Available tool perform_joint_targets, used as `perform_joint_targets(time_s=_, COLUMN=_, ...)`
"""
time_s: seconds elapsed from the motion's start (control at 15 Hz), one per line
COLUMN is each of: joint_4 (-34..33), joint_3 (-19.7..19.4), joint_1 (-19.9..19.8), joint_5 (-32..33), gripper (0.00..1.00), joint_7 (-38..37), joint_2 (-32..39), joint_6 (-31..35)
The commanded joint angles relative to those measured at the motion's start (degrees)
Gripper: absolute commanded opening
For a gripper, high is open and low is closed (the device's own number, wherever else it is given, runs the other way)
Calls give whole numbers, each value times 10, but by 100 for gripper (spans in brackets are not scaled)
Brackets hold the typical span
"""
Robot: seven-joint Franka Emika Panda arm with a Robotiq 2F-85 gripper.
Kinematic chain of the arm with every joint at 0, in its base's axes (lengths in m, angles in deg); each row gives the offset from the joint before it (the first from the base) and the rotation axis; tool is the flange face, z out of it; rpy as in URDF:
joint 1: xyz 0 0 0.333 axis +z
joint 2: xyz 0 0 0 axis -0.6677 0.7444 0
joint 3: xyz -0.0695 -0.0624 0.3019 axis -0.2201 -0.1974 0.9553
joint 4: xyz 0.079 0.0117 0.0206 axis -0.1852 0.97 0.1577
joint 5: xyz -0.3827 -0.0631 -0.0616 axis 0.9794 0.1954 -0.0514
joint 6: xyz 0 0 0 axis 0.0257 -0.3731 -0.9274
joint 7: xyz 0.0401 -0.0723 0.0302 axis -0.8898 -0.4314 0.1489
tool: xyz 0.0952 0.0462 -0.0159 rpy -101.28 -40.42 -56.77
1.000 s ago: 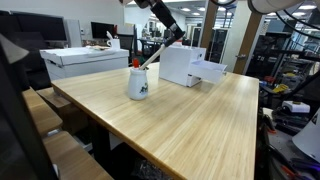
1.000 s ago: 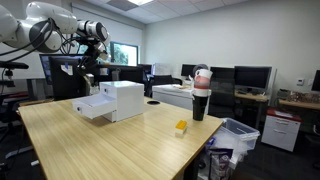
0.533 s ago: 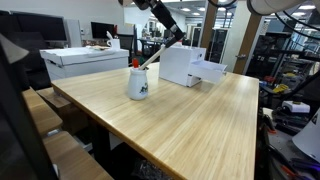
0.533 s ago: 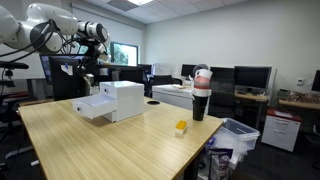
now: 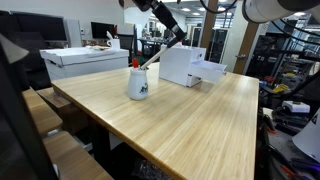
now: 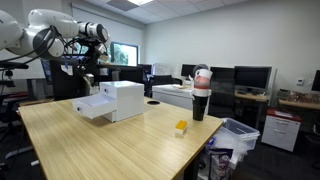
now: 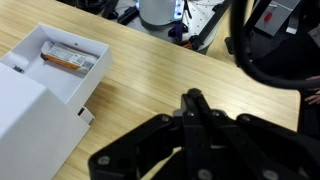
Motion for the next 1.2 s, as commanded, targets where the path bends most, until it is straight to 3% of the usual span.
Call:
perform_joint_targets(time_s=0.0, joint_4=-57, joint_3=-14, joint_1=9, joint_5=5, gripper=5, joint_7=30, joint_2=29, joint_6=-31)
perform_joint_targets(time_s=0.07, joint_4=-1, joint_3=-6, joint_1=4, joint_5=10, gripper=5, joint_7=30, joint_2=0, joint_6=-3)
perform_joint_targets(time_s=1.13, joint_4=-4, joint_3=-14, joint_1=14, joint_5=22, gripper=4, joint_7=23, joint_2=9, joint_6=46)
